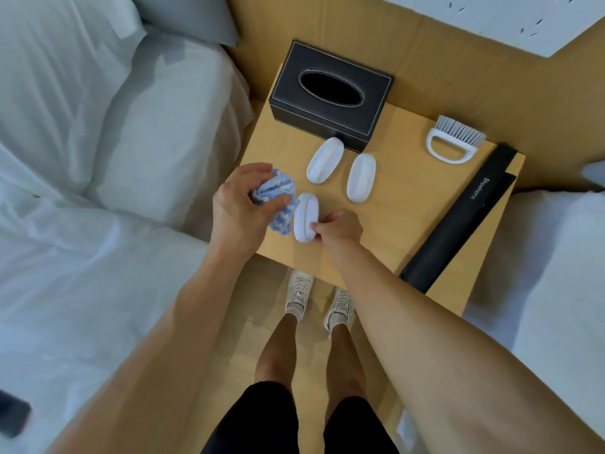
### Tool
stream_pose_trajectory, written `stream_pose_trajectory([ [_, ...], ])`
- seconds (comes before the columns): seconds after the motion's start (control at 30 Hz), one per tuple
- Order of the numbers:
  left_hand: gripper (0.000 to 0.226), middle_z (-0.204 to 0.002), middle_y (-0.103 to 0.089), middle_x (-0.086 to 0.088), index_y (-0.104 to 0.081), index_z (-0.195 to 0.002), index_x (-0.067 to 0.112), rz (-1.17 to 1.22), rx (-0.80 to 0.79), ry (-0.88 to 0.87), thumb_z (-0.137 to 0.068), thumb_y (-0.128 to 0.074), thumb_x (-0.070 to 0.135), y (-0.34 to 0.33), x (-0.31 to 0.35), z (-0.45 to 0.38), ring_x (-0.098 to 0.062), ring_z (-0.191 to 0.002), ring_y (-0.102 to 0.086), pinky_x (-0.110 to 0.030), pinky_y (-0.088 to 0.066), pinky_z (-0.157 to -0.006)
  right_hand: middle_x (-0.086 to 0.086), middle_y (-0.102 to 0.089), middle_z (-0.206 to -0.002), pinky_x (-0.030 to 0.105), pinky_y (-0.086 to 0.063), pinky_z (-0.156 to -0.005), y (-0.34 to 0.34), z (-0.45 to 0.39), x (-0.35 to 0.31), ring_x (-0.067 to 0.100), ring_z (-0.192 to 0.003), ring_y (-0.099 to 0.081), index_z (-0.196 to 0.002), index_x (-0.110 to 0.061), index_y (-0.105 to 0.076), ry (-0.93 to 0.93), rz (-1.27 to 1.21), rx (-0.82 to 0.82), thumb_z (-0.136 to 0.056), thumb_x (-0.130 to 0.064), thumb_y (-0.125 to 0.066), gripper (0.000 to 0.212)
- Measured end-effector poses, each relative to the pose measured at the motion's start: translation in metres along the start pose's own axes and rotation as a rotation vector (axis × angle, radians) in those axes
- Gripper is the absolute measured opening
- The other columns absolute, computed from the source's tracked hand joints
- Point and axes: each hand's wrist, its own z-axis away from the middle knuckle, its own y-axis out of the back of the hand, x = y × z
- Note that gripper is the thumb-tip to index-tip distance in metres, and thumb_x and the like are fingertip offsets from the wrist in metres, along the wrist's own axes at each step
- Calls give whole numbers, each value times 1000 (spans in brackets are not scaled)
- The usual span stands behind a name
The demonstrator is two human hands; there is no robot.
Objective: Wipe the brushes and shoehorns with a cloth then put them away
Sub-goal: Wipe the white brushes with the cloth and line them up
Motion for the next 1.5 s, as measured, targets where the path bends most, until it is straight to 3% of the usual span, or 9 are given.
stream_pose_trajectory([
  [0.1, 27, -123, -64, -1, -72, -108, 9, 7, -3, 11, -81, -76, 8, 1, 4, -5, -16, -105, -64, -39, -56, -89, 21, -73, -103, 49, -59, -86, -1, -2, 3, 37, -95, -72, -100, -1, -68, -32, 56, -18, -77, -10, -84, 30],
  [0.27, 28, -122, -64, 2, -72, -108, 10, 16, -4, -3, -81, -77, 11, -4, 12, -13, -10, -102, -64, -30, -56, -86, 14, -68, -85, 48, -59, -86, 11, 4, 3, 35, -95, -72, -94, -3, -63, -65, 33, -54, -78, -8, -82, 25],
  [0.47, 28, -121, -64, 5, -70, -109, 15, 39, -15, -48, -82, -77, 15, -19, 15, -17, -2, -98, -63, -14, -53, -81, 8, -69, -116, 23, -44, -73, 96, -13, 0, 21, -96, -63, -113, -11, -68, 110, 308, 340, -90, -7, -56, 26],
  [0.57, 24, -120, -64, 5, -72, -105, 16, 63, -14, -81, -82, -77, 12, -25, 19, -18, 5, -98, -62, -11, -50, -80, 9, -55, -133, 26, -41, -79, 145, -38, -11, 27, -114, -58, -129, -15, -57, 283, 527, 461, -94, -12, -56, 35],
  [0.7, 23, -120, -63, 6, -72, -104, 12, 44, -24, -95, -81, -78, 13, -33, 23, -17, 7, -98, -60, -17, -54, -81, 5, -28, -160, 44, -47, -95, 180, -72, -31, 33, -132, -42, -152, -15, -29, 360, 859, 348, -94, -14, -58, 64],
  [0.87, 23, -119, -62, 7, -72, -104, 12, 12, -23, -115, -81, -78, 13, -32, 26, -13, 6, -96, -60, -18, -55, -80, 2, -18, -163, 44, -41, -106, 187, -89, -50, 34, -139, -31, -158, -16, -10, 260, 982, 165, -91, -12, -59, 83],
  [1.13, 24, -118, -63, 6, -72, -104, 11, 32, -27, -107, -81, -78, 13, -32, 36, -2, 3, -96, -61, -16, -53, -79, 14, -66, -113, 32, -46, -72, 174, -68, -47, 32, -108, -61, -115, -16, -67, 404, 1013, 335, -94, -3, -53, 29],
  [1.33, 30, -109, -69, 2, -69, -114, 8, 130, -79, -74, -85, -72, 6, -20, 60, 6, -4, -96, -66, -24, -56, -80, 7, -68, -117, 32, -53, -83, 180, -35, -47, 24, -107, -62, -105, -14, -76, 382, 510, 275, -86, -22, -76, 20],
  [1.5, 28, -99, -70, 9, -66, -110, 18, 146, -122, -141, -86, -69, 4, -1, 108, 12, -6, -91, -66, -29, -57, -79, -8, -62, -119, 31, -43, -90, 206, 41, -58, 16, -111, -56, -70, -22, -67, 441, -150, -44, -84, -15, -78, 20],
])
